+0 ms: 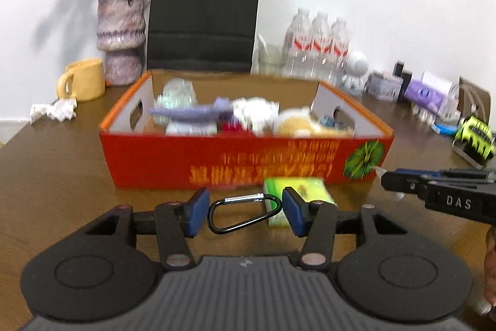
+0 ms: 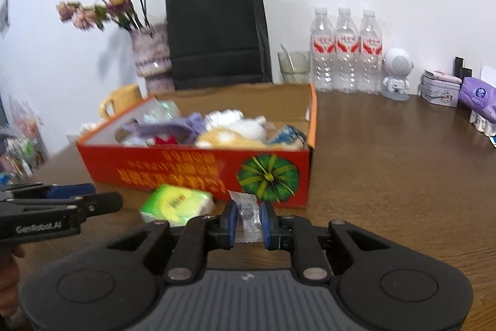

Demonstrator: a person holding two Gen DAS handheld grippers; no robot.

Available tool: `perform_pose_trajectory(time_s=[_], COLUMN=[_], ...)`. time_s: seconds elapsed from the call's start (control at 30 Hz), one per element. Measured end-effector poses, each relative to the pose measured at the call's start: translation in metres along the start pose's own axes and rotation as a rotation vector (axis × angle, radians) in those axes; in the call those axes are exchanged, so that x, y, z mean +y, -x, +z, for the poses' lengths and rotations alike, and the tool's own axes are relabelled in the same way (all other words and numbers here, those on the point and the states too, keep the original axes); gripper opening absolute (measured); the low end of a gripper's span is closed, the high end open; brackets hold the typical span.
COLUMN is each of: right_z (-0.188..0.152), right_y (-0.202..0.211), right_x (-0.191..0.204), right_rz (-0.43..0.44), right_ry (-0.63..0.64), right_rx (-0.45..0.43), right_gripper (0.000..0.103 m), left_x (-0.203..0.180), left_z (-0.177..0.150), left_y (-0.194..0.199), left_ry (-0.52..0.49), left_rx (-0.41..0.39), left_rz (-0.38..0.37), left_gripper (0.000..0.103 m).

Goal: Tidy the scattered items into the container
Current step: 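Carry the candy and carabiner into the box and open both grippers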

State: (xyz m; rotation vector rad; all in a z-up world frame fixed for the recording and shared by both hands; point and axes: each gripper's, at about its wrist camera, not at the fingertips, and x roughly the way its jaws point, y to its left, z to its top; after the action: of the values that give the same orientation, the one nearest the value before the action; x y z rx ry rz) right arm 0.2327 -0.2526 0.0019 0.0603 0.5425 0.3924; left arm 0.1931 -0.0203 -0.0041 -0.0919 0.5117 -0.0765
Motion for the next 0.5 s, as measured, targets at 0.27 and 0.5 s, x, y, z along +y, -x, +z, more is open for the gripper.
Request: perform_pose_trajectory(time_s=[0.27, 0.5], right_z=[0.052, 0.101], right_y=[-0.004, -0.049], right_x=[0.019, 0.026], right_rz=[0.033, -0.006], right_ry=[0.043, 0.090], right_rx=[-0.065, -0.078], right_gripper=[0.015, 0.015], left_x=[0.018, 0.042], left_z=[0.058, 0.099], left_y=[0.000, -0.048], left_ry=[0.009, 0.065], left_rx=[-0.107, -0.104], left_rz=[-0.020, -0.049], left_gripper=[0.053, 0.053])
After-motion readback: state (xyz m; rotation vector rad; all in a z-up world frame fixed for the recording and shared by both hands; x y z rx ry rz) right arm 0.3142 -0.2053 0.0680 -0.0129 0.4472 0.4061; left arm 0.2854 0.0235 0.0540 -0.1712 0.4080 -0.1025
